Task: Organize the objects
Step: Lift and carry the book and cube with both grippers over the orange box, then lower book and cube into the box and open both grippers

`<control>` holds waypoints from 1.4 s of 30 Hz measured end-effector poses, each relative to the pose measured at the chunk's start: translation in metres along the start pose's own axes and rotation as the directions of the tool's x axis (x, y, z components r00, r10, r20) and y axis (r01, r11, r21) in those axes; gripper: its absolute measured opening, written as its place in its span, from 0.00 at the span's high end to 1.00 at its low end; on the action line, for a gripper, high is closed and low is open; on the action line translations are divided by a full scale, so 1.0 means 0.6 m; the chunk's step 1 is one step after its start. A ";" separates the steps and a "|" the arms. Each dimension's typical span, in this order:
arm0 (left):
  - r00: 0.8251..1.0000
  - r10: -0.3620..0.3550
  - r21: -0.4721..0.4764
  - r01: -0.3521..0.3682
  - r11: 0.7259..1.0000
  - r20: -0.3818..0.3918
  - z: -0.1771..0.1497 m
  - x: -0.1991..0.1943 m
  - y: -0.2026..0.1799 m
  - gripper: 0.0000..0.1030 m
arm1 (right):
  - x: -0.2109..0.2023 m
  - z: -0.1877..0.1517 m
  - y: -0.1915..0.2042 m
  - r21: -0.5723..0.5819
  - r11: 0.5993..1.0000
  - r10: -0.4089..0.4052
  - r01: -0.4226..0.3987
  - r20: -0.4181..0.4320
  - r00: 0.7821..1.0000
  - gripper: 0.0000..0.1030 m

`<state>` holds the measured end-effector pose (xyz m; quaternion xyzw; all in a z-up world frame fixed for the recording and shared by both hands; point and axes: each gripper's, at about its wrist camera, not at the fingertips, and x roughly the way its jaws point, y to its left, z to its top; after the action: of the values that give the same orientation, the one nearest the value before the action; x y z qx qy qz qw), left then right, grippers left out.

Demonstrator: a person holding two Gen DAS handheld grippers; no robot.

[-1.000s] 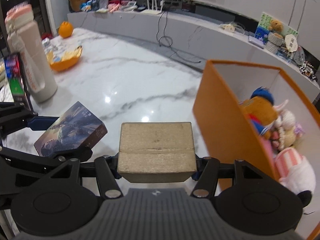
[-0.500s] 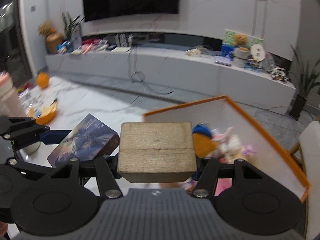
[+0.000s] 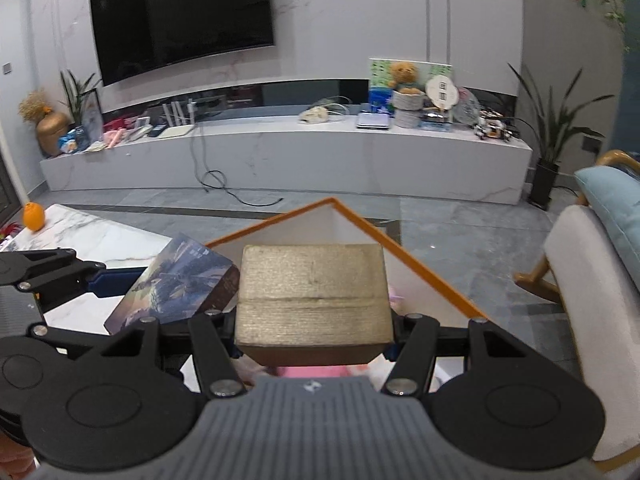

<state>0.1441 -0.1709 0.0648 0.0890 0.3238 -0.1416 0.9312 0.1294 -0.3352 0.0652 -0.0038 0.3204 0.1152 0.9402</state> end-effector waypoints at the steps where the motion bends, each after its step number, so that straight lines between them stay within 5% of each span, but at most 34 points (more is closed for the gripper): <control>1: 1.000 -0.009 0.002 0.009 1.000 -0.004 0.002 0.005 -0.008 0.36 | 0.003 0.000 -0.007 0.002 1.000 -0.005 0.005 -0.007 1.000 0.41; 16: 0.992 -0.043 -0.008 0.043 0.999 -0.115 0.003 0.089 -0.050 0.36 | 0.093 0.021 -0.083 -0.002 0.995 -0.094 0.095 -0.117 0.989 0.41; 38: 0.967 -0.064 -0.024 0.060 0.998 -0.245 -0.029 0.156 -0.044 0.36 | 0.174 0.027 -0.064 -0.003 0.996 -0.083 0.084 -0.183 0.980 0.41; 42: 0.965 -0.026 -0.022 0.021 1.000 -0.259 -0.029 0.170 -0.026 0.36 | 0.184 0.025 -0.062 -0.009 0.997 -0.083 0.083 -0.195 0.977 0.41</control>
<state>0.2054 -0.2024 -0.0139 0.0941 0.4453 -0.1364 0.8799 0.2313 -0.3466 0.0083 -0.0288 0.4104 0.0752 0.9083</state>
